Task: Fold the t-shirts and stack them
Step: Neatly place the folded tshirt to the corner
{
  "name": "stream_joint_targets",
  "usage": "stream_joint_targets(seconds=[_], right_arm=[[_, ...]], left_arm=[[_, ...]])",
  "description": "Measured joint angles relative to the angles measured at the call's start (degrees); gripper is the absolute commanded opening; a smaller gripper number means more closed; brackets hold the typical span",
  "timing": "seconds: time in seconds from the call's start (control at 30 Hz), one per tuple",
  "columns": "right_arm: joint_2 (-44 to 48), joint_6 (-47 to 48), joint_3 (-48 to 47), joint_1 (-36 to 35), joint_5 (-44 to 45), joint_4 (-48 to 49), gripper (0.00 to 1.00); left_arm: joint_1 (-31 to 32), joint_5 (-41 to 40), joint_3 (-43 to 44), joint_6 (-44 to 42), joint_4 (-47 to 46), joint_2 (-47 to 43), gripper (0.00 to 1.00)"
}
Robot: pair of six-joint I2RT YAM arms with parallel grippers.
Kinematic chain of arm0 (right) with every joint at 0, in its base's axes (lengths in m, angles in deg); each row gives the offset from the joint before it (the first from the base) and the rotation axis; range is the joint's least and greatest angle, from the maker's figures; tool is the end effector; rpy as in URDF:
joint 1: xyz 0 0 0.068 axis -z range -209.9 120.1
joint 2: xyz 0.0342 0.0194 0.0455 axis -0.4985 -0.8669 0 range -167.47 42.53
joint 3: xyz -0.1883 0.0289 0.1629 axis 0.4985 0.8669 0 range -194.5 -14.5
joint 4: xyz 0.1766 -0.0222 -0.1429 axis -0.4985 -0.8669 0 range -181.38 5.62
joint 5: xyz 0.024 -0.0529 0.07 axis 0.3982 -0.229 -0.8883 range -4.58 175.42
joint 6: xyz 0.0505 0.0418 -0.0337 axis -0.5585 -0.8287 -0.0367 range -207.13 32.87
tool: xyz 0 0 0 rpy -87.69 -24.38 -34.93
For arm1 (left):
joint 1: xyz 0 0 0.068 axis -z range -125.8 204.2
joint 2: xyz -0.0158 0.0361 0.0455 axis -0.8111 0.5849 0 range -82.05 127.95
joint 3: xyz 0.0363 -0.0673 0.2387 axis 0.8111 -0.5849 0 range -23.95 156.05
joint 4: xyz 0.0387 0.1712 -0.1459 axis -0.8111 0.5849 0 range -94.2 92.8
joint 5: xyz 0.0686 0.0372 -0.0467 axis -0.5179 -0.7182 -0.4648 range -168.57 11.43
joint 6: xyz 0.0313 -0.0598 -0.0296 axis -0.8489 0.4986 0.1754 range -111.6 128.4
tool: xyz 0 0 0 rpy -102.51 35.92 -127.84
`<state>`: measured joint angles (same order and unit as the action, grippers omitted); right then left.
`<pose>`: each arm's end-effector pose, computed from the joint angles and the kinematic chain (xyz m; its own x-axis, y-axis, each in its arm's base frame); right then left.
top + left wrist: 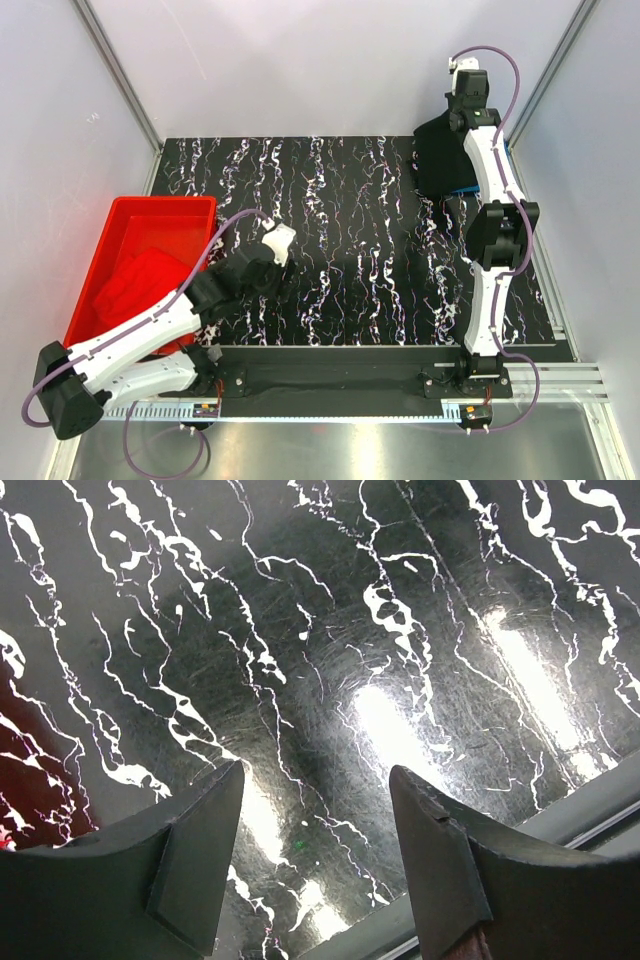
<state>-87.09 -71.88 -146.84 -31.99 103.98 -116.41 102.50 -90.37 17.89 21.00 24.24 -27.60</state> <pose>0.4957 -0.0016 0.3042 -0.5359 -0.2691 -0.8002 0.1057 0.9190 -0.3798 0.1414 -0.1398 0.2343 -0.5634 0.3114 -0.7653 0.5178 0.8548 -0.0334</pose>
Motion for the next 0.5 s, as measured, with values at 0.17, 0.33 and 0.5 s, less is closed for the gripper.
stream_joint_targets(seconds=[0.17,0.33,0.5], right_arm=[[0.0,2.8,-0.8,0.1,0.9,1.8,0.0],[0.0,4.8,-0.9,0.2,0.9,1.8,0.0],[0.0,6.1,-0.9,0.2,0.7,1.7,0.0]], left_arm=[[-0.3,0.3,0.0,0.4,0.2,1.0,0.65],[-0.3,0.9,0.0,0.5,0.2,1.7,0.65],[-0.4,1.1,0.0,0.5,0.2,1.8,0.65]])
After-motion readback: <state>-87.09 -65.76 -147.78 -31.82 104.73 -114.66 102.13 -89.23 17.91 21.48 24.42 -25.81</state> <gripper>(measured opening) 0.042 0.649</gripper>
